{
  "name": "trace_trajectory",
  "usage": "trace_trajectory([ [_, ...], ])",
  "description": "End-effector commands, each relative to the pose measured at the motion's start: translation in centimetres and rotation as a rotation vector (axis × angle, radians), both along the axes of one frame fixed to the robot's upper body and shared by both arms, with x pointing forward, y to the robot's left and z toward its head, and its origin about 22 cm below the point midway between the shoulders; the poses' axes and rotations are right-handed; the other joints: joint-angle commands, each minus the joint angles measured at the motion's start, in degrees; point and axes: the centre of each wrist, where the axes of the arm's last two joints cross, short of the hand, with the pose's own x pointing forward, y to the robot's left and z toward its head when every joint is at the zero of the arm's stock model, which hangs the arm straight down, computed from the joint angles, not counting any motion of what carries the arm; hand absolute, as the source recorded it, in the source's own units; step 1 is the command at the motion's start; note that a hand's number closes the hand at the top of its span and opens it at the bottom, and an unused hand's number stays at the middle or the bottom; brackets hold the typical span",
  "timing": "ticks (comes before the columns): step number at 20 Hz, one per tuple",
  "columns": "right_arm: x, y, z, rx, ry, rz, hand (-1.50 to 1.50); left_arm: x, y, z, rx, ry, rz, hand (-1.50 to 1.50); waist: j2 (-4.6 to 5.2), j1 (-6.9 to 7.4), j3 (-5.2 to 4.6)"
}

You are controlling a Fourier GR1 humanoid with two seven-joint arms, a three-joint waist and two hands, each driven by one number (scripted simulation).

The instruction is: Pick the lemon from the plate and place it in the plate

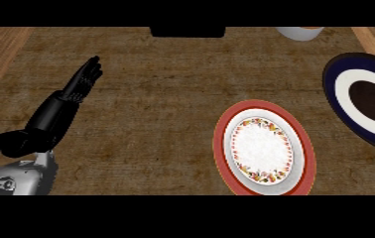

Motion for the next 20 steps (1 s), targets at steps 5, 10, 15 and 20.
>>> trace_trajectory([
  [5, 7.9, 0.0, -1.7, 0.043, -0.020, -0.035, 1.50, -0.1, -0.4, 0.5, 0.001, 0.008, -0.013, 0.00, 0.14, 1.12, 0.06],
  [10, 10.8, 0.2, -2.9, -0.073, 0.042, -0.054, 1.50, 0.5, -1.3, -0.1, 0.017, 0.007, -0.029, 0.00, 0.19, 0.96, 0.05],
  [15, 11.7, 0.6, -8.8, -0.065, 0.283, -0.155, -1.50, -0.4, -2.0, -1.8, 0.014, -0.014, -0.039, 0.00, 0.60, 2.29, 0.12],
  [20, 14.6, 1.7, -11.0, -0.024, 0.273, -0.107, -1.50, 0.9, -0.7, 0.3, -0.002, -0.015, -0.039, 0.00, 0.76, 2.47, 0.24],
])
